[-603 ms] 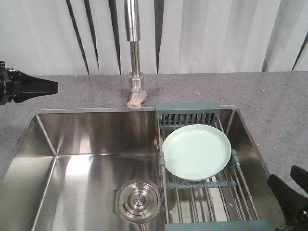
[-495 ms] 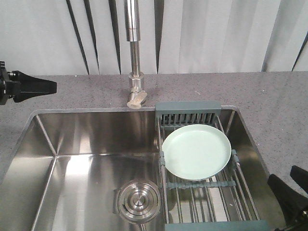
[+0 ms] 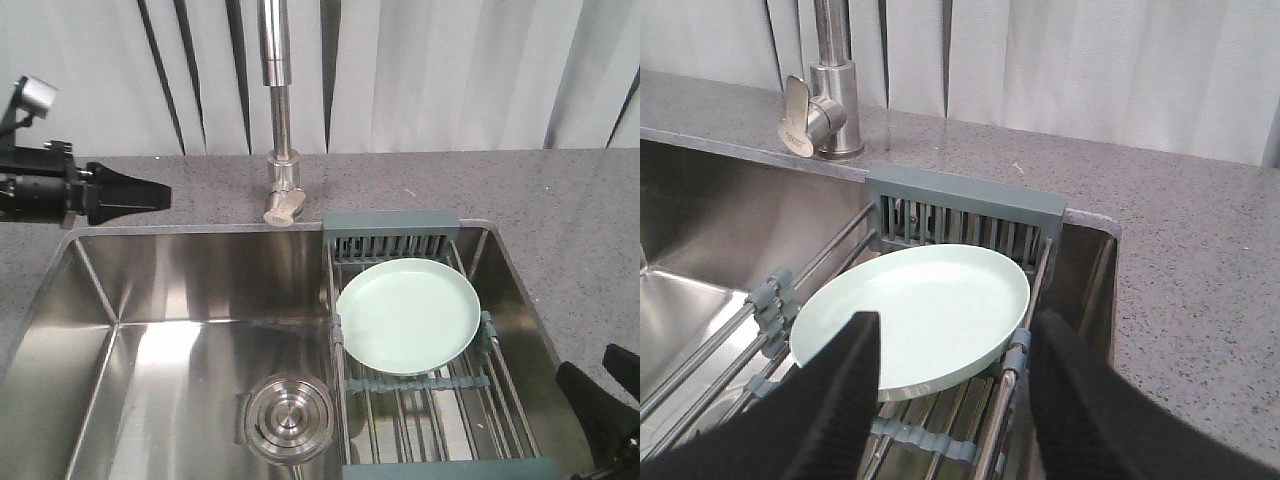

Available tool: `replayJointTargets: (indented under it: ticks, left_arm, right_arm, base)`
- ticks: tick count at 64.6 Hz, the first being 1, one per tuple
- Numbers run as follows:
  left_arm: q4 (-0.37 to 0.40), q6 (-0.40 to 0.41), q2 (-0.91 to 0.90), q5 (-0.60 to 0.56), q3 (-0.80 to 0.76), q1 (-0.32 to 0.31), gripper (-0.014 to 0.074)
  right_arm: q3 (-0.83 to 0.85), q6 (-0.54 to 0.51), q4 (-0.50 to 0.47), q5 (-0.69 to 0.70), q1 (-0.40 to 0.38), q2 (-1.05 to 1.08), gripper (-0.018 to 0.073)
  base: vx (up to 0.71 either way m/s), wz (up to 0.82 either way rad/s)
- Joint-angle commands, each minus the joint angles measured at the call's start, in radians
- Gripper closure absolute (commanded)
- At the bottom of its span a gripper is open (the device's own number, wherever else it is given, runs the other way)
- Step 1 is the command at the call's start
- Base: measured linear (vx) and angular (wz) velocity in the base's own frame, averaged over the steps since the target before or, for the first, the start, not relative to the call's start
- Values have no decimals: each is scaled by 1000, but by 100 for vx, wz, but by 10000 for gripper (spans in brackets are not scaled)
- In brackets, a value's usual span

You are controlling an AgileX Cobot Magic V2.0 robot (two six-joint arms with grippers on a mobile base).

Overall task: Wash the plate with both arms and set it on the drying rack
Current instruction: 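Reach the left gripper toward the faucet lever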

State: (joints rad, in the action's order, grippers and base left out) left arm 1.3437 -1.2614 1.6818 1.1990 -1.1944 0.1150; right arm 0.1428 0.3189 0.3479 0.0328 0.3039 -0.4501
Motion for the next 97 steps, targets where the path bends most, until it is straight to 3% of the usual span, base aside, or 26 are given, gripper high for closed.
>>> replayJointTargets:
  ticks: [1, 25, 47, 59, 73, 97]
  left_arm:
    - [79, -34, 4, 15, -26, -55, 603]
    - [75, -38, 196, 6, -267, -216, 603]
    - [43, 53, 357, -12, -495, -318, 603]
    - [-58, 114, 407, -37, -579, -347, 603]
    - [-109, 118, 425, -130, -585, -359, 603]
    - [-109, 129, 463, -127, -625, -367, 602]
  right_arm:
    - [26, -2, 12, 80, 0, -4, 213]
    - [26, -2, 12, 80, 0, -4, 213]
    - [26, -2, 12, 80, 0, -4, 213]
    - [26, -2, 12, 80, 0, -4, 213]
    - [26, -2, 12, 80, 0, -4, 213]
    - [26, -2, 12, 80, 0, -4, 213]
  base:
    - [0, 0]
    - [0, 0]
    - [0, 0]
    - [0, 0]
    - [0, 0]
    - [0, 0]
